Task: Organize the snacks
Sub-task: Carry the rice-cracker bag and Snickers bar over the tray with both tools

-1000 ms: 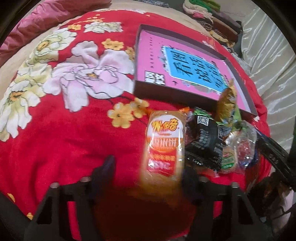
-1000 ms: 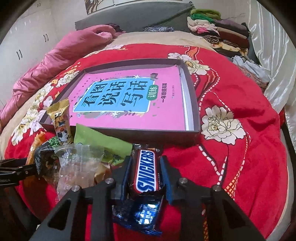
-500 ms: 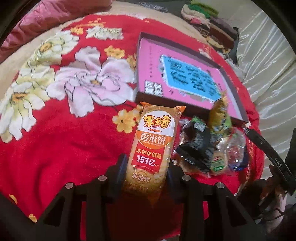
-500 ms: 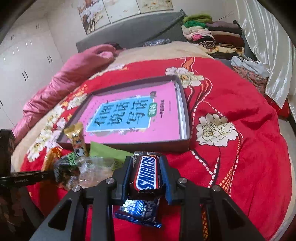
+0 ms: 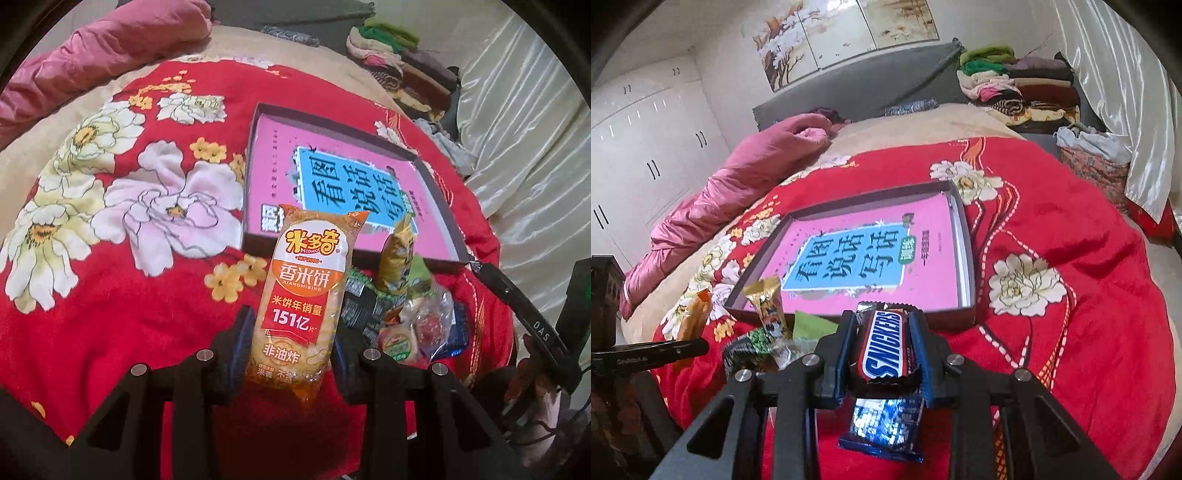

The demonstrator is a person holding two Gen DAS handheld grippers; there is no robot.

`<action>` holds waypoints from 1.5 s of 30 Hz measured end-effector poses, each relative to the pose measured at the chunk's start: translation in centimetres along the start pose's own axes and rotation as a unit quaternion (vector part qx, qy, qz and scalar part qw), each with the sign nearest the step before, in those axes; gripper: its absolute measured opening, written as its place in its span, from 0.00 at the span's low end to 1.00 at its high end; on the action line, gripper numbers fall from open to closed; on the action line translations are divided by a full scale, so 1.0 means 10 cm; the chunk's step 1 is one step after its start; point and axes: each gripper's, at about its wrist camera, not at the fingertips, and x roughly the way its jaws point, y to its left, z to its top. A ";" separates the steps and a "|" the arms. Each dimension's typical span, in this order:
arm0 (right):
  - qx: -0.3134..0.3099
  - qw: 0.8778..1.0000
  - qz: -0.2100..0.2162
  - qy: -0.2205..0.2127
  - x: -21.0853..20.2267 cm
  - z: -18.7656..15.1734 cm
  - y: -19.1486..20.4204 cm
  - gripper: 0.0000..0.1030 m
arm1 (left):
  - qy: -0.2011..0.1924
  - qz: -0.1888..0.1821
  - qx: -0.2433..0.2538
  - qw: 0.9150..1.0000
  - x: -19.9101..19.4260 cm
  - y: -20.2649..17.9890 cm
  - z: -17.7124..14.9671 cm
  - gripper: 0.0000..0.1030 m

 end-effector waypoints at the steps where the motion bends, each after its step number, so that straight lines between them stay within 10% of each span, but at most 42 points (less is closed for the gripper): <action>1: 0.000 1.000 0.000 -0.002 0.00 0.01 0.00 0.30 | -0.002 0.000 0.001 1.000 0.00 -0.01 0.02 0.38; 45: -0.027 0.999 -0.033 0.000 0.82 0.39 -0.17 0.30 | -0.003 0.031 0.013 0.999 0.65 -0.23 0.73 0.36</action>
